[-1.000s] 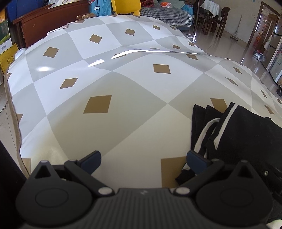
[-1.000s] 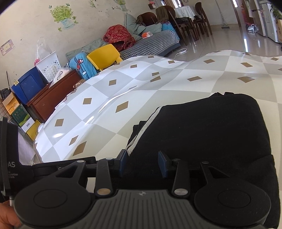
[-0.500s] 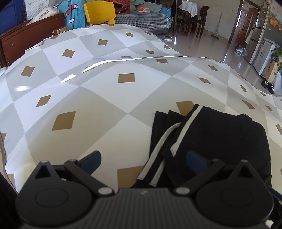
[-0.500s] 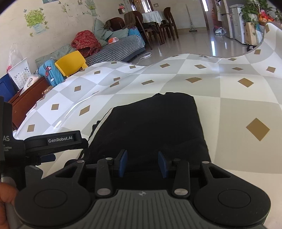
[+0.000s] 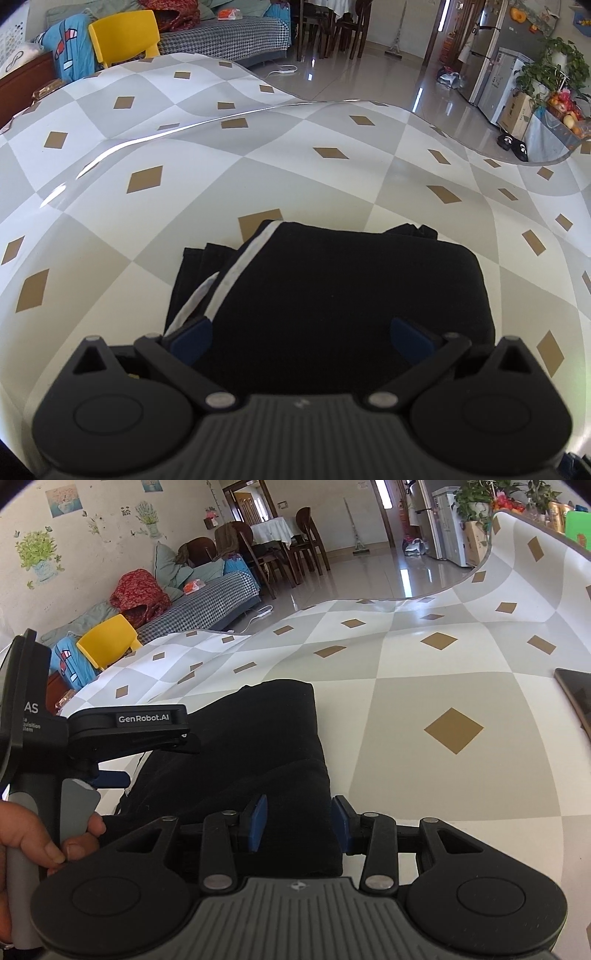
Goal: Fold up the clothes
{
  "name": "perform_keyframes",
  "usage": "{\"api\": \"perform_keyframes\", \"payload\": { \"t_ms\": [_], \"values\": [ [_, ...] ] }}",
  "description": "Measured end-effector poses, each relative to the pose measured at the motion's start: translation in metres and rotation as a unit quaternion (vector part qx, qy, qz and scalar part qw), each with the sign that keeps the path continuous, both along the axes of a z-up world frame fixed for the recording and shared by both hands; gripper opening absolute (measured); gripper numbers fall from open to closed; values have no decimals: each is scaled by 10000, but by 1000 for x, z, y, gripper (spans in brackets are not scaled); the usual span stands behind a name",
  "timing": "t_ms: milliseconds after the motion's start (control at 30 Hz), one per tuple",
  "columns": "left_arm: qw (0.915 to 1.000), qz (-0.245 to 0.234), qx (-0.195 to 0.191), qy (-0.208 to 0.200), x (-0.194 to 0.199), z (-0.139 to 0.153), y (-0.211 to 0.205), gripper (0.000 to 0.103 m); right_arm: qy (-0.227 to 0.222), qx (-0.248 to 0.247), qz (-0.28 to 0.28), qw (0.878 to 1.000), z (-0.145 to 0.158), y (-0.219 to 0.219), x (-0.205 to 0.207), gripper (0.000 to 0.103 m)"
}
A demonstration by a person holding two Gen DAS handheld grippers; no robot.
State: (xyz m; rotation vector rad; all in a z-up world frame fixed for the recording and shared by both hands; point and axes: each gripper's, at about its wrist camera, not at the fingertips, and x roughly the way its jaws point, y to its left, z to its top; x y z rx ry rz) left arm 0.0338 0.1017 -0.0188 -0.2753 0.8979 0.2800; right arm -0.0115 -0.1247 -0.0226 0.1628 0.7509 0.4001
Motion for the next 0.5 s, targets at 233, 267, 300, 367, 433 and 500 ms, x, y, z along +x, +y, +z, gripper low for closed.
{"api": "perform_keyframes", "payload": {
  "t_ms": [233, 267, 300, 367, 433, 500],
  "values": [
    [9992, -370, 131, 117, 28, -6, -32, 103, -53, -29, 29, 10000, -5, 2, 7, 27],
    [9990, -399, 161, 138, 32, -6, -35, 103, -62, -29, 34, 10000, -5, 3, 9, 26],
    [9988, -427, 191, 160, 36, -7, -38, 103, -85, -38, 32, 10000, -6, 3, 10, 25],
    [9984, -472, 237, 195, 42, -9, -43, 103, -151, -32, 54, 9999, -6, 3, 12, 24],
    [9980, -507, 305, 242, 47, -12, -47, 103, -212, -36, 118, 9997, -7, 5, 14, 24],
    [9974, -529, 401, 288, 52, -15, -51, 103, -268, -58, 193, 9994, -7, 8, 16, 24]
  ]
}}
